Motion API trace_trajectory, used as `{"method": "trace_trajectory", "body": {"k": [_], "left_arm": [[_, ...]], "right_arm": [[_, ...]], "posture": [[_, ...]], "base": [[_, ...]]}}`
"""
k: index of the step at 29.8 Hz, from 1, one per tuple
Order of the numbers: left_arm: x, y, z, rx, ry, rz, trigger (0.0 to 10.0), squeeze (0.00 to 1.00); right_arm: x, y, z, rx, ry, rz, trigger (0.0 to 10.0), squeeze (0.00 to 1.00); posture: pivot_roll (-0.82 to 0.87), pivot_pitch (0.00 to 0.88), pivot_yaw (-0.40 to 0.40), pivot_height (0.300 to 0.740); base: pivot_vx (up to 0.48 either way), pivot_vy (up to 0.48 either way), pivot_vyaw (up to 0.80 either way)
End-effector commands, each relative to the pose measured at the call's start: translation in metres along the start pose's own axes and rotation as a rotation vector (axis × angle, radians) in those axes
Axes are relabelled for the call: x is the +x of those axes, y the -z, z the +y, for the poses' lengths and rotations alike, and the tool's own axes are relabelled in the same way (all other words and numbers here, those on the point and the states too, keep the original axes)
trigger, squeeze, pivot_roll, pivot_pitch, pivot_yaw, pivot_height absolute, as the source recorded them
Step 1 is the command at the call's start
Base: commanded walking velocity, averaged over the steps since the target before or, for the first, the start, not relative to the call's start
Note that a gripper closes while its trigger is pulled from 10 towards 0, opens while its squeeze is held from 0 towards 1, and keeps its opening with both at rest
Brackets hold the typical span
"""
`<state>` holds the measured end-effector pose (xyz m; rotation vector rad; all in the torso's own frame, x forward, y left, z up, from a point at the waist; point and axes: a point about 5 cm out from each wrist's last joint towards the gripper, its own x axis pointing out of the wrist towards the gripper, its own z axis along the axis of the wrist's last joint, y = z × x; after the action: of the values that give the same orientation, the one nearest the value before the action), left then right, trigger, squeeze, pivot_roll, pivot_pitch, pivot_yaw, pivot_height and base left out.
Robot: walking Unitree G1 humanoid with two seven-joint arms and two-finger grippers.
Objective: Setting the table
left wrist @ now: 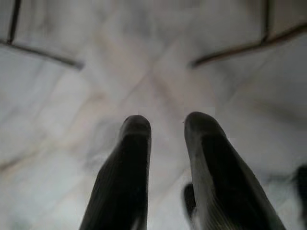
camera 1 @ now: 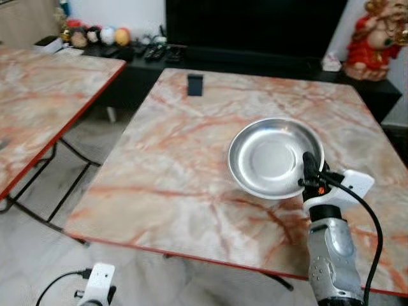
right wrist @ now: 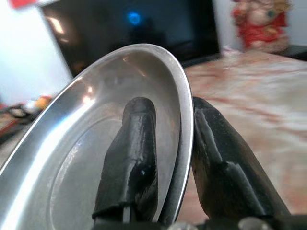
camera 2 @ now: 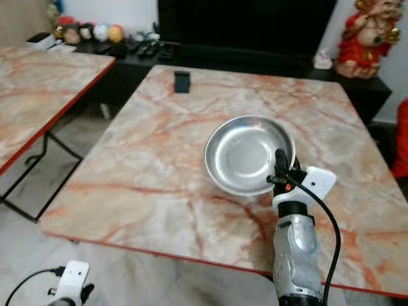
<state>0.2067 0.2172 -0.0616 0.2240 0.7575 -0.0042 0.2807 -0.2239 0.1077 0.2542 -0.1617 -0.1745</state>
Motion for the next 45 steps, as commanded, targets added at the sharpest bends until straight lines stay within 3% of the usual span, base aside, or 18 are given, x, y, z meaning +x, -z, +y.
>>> {"method": "trace_trajectory", "body": {"k": [1,9,12,20,22,30,35,45], "left_arm": [[-0.006,0.016,0.011,0.026,-0.02,0.05,10.0,0.0],[-0.006,0.017,0.012,0.024,-0.02,0.056,10.0,0.0],[-0.006,0.017,0.012,0.024,-0.018,0.057,10.0,0.0],[-0.007,0.019,0.011,0.025,-0.013,0.062,10.0,0.0],[-0.007,0.019,0.011,0.029,-0.009,0.063,10.0,0.0],[-0.006,0.017,0.01,0.032,-0.005,0.059,10.0,0.0],[-0.005,0.016,0.009,0.034,-0.001,0.059,10.0,0.0],[-0.005,0.017,0.007,0.026,-0.001,0.062,10.0,0.0]], "right_arm": [[0.005,-0.005,0.017,0.032,-0.056,-0.024,10.0,0.0],[0.001,0.005,0.018,0.022,-0.098,0.062,10.0,0.0],[0.0,0.009,0.013,-0.058,-0.104,0.117,10.0,0.0],[-0.006,0.017,-0.005,-0.115,-0.083,0.297,10.0,0.0],[-0.013,0.022,-0.017,-0.112,-0.049,0.372,10.0,0.0],[-0.041,0.043,-0.032,-0.157,-0.027,0.577,10.0,0.0],[-0.051,0.042,-0.038,-0.161,-0.013,0.619,10.0,0.0],[-0.042,0.029,-0.05,-0.199,0.05,0.592,10.0,0.0]], "posture": [[0.02,0.0,-0.042,0.724],[0.01,0.0,-0.039,0.724],[0.01,0.0,-0.04,0.724],[0.01,0.0,-0.041,0.724],[0.0,0.0,-0.038,0.724],[0.0,0.0,-0.034,0.724],[-0.01,0.0,-0.03,0.724],[0.0,0.0,-0.034,0.724]], "base": [[0.0,0.0,0.0],[0.0,0.0,0.0],[0.0,0.0,0.0],[0.0,0.0,0.0],[0.0,0.0,0.0],[0.0,0.0,0.0],[0.0,0.0,0.0],[0.0,0.0,0.0]]}}
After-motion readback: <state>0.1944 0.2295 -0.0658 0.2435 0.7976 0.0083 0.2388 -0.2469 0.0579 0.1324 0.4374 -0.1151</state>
